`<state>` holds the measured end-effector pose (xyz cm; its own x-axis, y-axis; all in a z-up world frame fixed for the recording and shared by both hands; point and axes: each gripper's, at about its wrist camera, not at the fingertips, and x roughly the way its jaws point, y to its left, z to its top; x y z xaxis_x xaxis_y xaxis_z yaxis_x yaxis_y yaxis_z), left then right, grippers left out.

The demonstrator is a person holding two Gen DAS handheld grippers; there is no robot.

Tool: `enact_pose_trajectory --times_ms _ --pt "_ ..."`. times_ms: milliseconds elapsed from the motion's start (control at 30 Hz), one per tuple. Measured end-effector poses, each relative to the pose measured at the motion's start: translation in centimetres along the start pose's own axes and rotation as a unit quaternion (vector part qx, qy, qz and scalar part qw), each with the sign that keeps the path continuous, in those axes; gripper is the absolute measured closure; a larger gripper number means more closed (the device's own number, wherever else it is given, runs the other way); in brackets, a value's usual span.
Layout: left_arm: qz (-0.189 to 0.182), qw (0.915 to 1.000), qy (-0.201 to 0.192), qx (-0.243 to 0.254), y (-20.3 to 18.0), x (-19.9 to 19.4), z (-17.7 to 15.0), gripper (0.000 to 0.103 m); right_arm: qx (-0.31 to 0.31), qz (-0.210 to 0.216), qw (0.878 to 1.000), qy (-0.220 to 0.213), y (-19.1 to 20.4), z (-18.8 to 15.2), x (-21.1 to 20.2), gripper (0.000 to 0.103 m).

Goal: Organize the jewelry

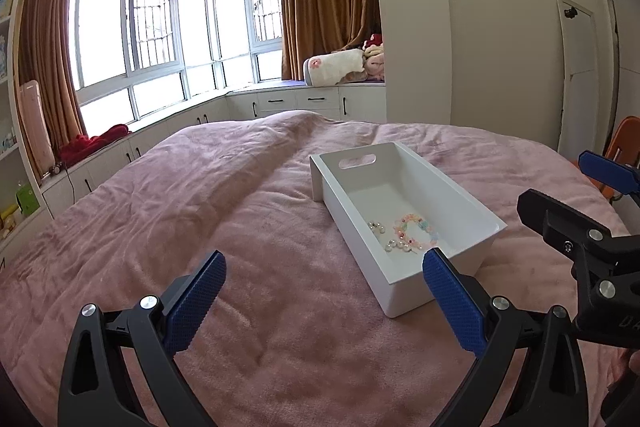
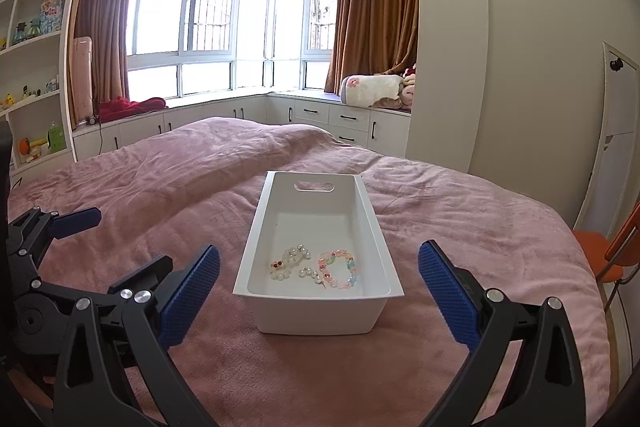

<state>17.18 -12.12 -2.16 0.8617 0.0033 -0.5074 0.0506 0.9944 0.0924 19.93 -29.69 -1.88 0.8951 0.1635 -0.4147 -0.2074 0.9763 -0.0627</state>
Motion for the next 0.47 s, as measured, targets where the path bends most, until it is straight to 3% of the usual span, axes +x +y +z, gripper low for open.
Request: enact_pose_trajectory --times_ms 467 --pt "0.001 1.0 0.005 -0.004 0.19 -0.03 0.19 0.004 -0.004 0.001 1.0 -0.003 0.39 0.24 -0.21 0.005"
